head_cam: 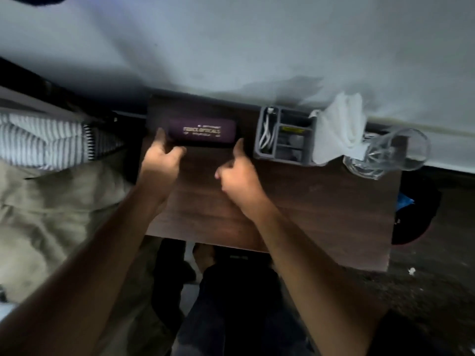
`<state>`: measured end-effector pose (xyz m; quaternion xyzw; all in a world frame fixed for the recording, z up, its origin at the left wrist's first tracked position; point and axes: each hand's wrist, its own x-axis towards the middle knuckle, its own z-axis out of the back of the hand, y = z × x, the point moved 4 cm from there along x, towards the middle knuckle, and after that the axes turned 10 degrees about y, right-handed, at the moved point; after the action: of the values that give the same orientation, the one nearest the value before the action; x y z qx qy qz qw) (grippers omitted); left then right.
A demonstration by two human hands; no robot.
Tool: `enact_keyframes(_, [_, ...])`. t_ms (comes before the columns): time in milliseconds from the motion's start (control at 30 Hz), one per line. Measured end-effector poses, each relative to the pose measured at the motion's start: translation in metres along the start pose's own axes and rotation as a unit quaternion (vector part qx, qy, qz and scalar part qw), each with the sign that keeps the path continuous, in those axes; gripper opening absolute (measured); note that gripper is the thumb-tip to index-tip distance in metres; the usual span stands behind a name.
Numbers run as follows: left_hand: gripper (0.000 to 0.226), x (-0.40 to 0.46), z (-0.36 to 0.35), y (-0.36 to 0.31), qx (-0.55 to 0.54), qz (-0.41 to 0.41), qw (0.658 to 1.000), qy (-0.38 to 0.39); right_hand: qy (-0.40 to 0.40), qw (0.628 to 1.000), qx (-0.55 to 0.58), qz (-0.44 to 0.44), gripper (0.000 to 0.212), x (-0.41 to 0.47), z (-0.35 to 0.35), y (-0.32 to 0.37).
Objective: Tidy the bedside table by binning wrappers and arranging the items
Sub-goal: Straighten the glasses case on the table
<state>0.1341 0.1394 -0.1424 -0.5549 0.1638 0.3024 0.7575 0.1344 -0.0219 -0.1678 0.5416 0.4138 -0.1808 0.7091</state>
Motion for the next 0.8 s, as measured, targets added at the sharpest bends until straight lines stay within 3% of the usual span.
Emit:
enact_keyframes(100, [0.057, 0.015, 0.012, 0.001, 0.014, 0.018, 1.0, 0.008, -0.033, 0.997, 0.071, -0.012, 0.094, 0.016, 0.009, 0.007])
enact_keyframes(467, [0.08, 0.03, 0.008, 0.012, -0.077, 0.019, 0.99, 0.12, -0.035, 0.987, 0.152, -0.03, 0.081, 0.008, 0.002, 0.011])
enact_keyframes(700, [0.08, 0.034, 0.009, 0.004, -0.085, 0.008, 0.987, 0.135, -0.062, 0.985, 0.16, -0.025, 0.078, 0.005, -0.001, 0.017])
enact_keyframes(800, [0.081, 0.036, 0.009, 0.01, -0.091, 0.043, 0.989, 0.111, -0.07, 0.981, 0.179, -0.033, 0.079, 0.001, 0.0, 0.018])
